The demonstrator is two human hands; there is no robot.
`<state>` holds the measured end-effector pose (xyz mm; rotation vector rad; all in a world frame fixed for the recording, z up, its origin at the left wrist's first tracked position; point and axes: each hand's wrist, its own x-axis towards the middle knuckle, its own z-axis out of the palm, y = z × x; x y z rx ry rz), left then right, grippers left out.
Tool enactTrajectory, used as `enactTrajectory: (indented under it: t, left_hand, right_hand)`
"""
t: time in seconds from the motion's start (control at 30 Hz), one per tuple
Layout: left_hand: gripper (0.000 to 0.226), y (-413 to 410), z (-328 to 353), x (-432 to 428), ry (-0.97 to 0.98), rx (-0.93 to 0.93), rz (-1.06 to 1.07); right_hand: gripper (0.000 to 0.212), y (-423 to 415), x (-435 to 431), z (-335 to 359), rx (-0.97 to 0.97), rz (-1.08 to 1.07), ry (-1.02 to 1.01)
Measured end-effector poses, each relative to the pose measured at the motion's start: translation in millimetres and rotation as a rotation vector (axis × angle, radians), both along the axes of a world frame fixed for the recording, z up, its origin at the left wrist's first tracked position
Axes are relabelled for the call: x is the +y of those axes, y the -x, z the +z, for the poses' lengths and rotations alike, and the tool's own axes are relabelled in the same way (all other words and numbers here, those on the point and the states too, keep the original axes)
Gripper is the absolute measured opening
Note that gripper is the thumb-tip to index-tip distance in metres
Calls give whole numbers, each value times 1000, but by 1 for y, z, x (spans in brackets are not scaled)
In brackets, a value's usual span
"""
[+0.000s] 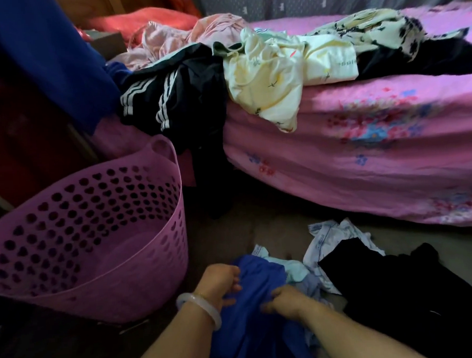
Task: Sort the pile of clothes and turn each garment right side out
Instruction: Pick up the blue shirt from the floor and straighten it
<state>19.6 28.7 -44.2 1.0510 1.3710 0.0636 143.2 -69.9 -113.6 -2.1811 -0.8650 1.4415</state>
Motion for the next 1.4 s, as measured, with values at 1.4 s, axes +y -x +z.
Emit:
enactTrajectory:
  t: [1.4]
  left_hand:
    - [21,-19,135,15,-432,-516,83]
  right_hand:
    - [21,-85,-15,231,-169,-634,-1104]
